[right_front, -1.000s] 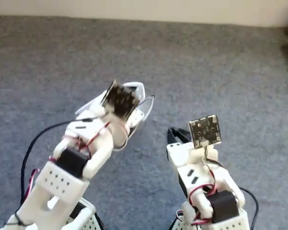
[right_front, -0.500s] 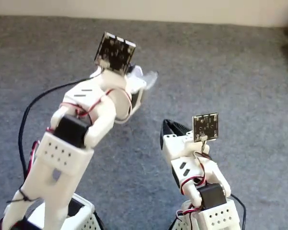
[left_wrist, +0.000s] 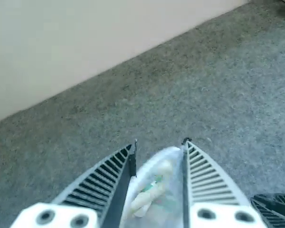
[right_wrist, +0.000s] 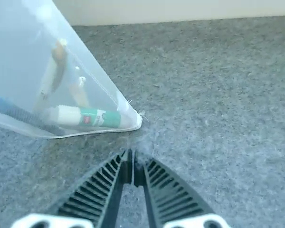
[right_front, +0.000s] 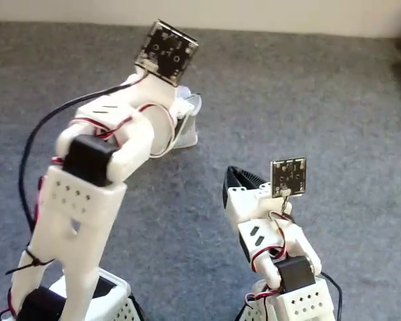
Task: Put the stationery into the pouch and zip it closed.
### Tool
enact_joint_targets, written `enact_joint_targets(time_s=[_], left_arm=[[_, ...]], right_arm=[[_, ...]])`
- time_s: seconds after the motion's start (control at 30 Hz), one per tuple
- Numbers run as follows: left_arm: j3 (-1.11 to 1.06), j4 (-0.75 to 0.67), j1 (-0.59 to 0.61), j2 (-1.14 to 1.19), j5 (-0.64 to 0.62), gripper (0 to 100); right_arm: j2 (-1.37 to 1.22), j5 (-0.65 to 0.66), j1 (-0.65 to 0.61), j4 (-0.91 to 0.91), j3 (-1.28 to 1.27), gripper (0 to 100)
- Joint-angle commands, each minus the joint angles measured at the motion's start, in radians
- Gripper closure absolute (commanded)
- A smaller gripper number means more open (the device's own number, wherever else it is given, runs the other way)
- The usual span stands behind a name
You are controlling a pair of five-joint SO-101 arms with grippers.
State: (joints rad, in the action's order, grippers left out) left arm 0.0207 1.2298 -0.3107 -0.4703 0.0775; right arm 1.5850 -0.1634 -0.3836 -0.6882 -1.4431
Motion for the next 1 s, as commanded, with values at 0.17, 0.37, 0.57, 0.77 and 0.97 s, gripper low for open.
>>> enact_joint_targets(time_s=[0.17,0.37,0.57,0.77,0.97], left_arm=[[0.188,0.203,0.007,-0.005,0.003,77],[0.185,0.296,0.071,-0.007,0.011,77],[0.179,0.382,0.225,-0.004,0.129,77],[0.116,0.473,0.34,-0.004,0.199,77],[-0.03,0.47,0.464,-0.005,0.199,77]], right_arm=[[0.005,-0.006,-0.229,0.128,0.01,99.5],[0.005,-0.006,-0.248,0.165,-0.035,99.5],[0.005,-0.006,-0.166,0.045,-0.042,99.5],[0.005,0.052,-0.14,-0.139,-0.013,94.7],[-0.002,0.072,-0.14,-0.412,0.203,87.2]])
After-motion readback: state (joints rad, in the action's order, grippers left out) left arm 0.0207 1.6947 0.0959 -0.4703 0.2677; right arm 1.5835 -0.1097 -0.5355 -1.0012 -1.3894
